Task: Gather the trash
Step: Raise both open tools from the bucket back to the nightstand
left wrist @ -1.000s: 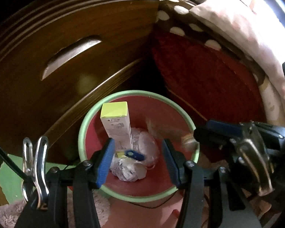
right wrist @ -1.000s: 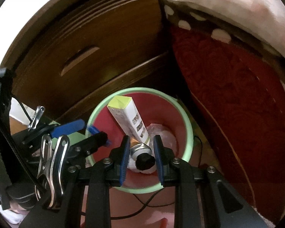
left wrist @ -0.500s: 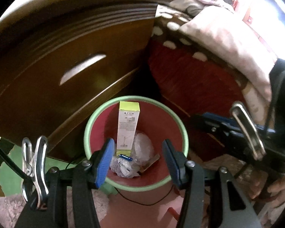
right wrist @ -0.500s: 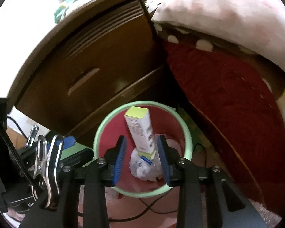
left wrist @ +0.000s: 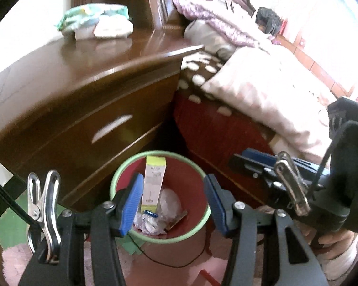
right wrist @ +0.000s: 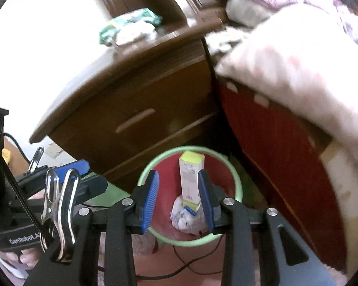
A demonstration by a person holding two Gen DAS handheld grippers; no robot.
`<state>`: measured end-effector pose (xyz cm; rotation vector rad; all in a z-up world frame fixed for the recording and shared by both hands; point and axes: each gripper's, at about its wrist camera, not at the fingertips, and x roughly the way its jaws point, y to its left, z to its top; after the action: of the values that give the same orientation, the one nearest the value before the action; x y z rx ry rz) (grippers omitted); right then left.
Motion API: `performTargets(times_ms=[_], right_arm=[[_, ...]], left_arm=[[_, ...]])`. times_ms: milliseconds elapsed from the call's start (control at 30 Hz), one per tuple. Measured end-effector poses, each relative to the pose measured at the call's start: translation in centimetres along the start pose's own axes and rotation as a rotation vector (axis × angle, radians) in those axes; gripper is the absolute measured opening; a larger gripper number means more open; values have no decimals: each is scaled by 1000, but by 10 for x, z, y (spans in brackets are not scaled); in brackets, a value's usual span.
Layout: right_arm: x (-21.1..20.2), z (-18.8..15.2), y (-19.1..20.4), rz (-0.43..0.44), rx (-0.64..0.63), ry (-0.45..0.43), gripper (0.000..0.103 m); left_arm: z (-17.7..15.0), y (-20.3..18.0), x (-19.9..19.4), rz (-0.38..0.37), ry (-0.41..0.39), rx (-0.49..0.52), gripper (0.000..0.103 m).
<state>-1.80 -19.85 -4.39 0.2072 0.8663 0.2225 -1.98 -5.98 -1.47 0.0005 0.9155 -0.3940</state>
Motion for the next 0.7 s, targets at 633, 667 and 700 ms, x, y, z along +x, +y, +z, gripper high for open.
performTargets(times_ms=[633, 667, 700], right_arm=[[-94, 76, 20, 60, -129, -297, 39], [-96, 79, 20, 58, -135, -297, 39], [-96, 83, 21, 56, -140, -296, 39]], left_arm=[[60, 12, -48, 72, -122, 24, 55], [64, 14, -49, 75, -126, 24, 55], [69, 16, -50, 79, -130, 25, 55]])
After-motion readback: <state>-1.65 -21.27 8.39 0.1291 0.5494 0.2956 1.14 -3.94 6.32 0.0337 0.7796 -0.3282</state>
